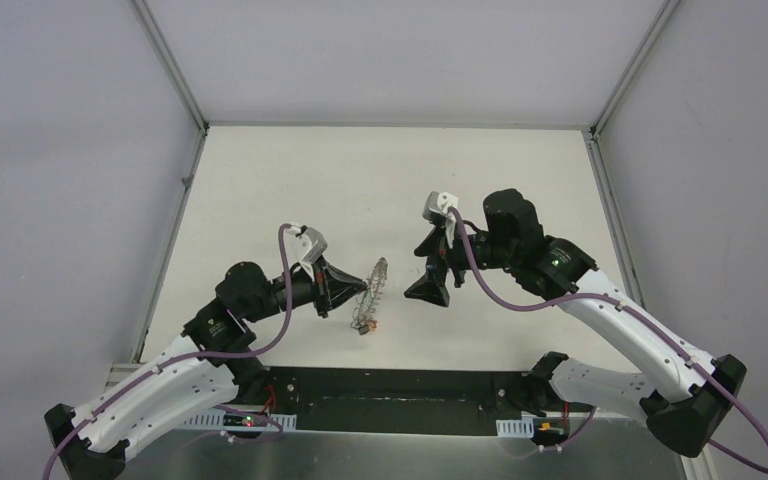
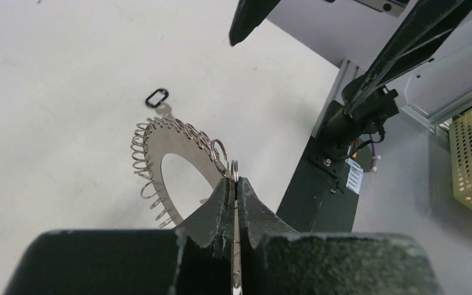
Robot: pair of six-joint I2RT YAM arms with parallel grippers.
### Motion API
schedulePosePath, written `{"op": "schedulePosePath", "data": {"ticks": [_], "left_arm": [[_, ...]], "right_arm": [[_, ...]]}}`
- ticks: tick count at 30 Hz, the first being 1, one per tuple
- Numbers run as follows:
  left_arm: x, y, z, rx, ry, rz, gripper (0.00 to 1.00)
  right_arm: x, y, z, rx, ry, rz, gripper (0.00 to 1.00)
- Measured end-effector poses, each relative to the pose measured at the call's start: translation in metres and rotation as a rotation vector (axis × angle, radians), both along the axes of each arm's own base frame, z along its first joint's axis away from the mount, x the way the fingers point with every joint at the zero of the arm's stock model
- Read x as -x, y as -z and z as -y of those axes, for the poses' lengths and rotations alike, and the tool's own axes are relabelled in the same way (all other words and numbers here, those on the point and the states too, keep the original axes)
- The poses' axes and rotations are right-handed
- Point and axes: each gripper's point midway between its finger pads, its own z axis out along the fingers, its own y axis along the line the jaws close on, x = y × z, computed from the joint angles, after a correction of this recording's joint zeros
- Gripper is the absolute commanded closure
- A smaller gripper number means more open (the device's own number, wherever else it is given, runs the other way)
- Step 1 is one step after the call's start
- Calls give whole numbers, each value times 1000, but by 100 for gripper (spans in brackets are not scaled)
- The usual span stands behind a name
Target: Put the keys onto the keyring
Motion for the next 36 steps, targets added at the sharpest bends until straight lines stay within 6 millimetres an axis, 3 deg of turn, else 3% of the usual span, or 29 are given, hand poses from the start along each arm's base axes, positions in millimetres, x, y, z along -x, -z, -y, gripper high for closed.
{"op": "schedulePosePath", "data": {"ticks": [6,10,16,26,29,33,36], "left_arm": [[-4,18,-19,-105,-96,-108,100],[-14,41,-21,-190,-152,-189,100],[-38,87,-5,-327,-199,-323,100],[-81,108,25,-282,-289,-362,98],[-89,112,30,-271,-313,-364,83],[-97,107,32,-231,-337,-345,31],[-103,98,30,-195,-370,-333,16]], "right_arm": [[-2,4,-1,-2,12,-6,0],[-3,3,-2,-10,18,-5,0],[-5,3,-3,-14,27,-6,0],[-4,11,2,-4,50,-11,0],[-6,14,5,3,68,-6,0],[-13,18,8,21,120,0,0],[-21,21,11,37,175,-1,0]]}}
